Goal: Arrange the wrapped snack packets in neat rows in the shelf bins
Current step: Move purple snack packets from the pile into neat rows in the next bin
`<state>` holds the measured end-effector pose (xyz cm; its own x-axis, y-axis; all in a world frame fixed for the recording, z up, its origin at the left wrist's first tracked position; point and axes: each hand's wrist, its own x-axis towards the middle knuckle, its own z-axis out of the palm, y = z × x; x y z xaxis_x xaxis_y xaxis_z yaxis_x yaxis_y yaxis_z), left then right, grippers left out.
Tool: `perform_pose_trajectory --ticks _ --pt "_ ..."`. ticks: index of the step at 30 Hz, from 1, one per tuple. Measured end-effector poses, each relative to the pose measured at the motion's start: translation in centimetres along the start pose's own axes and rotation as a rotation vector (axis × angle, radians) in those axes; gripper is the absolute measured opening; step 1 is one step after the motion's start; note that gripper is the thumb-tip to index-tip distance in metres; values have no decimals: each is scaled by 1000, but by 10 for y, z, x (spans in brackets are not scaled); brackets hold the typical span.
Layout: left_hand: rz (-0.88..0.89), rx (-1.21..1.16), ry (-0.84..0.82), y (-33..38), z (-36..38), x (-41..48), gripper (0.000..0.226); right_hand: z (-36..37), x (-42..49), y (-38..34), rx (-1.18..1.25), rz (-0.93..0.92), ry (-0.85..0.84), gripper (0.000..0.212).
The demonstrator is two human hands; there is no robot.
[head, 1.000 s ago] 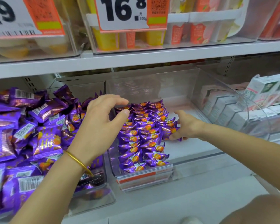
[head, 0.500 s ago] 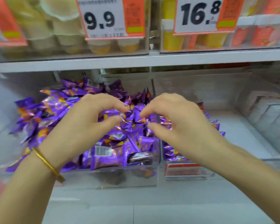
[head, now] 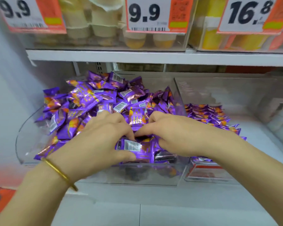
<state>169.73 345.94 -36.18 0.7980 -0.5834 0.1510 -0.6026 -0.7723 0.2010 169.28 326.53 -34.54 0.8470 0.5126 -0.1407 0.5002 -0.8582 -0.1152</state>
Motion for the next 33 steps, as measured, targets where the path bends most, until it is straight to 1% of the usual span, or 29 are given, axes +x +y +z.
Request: perform_pose_trajectory --ticks 3,5,7,10,12,15,18,20,21,23,24,26,28,29,31,33 --pt "3 -89 25 3 -3 0 32 1 5 -1 77 20 18 51" --pt "-24 -188 63 7 -8 -2 23 -1 6 0 62 49 29 45" --pt "-71 -298 103 7 -13 -4 23 -1 7 0 29 73 58 42" --pt "-102 -409 143 1 -17 -7 22 0 6 1 57 53 187 24" --pt "-134 -466 180 -2 -17 -7 19 -1 2 4 99 71 284 24" --pt "-159 -519 238 -5 -15 -4 24 -9 -8 13 213 129 460 15" --pt "-130 -527 304 -4 -13 2 28 -14 -19 23 401 176 559 10" --pt "-122 -512 345 1 -12 6 32 -15 -25 27 594 170 582 10" --pt "-129 -530 340 3 -12 8 32 -15 -27 28 718 149 583 12" --pt "-143 -631 314 7 -10 10 29 -15 -31 30 924 113 570 16" --pt "-149 -701 306 7 -9 11 28 -15 -32 32 978 102 565 17" --pt "-163 -789 295 9 -9 12 26 -14 -32 32 1027 71 557 21" --pt "-164 -869 290 14 -11 15 20 -13 -30 31 1049 31 541 19" --pt "-161 -940 286 15 -10 17 23 -13 -29 31 1050 20 529 18" --pt "-142 -1099 250 18 -9 19 35 -12 -25 29 1057 25 519 19" --pt "-120 -1183 209 22 -8 21 41 -13 -23 26 1078 31 530 18"
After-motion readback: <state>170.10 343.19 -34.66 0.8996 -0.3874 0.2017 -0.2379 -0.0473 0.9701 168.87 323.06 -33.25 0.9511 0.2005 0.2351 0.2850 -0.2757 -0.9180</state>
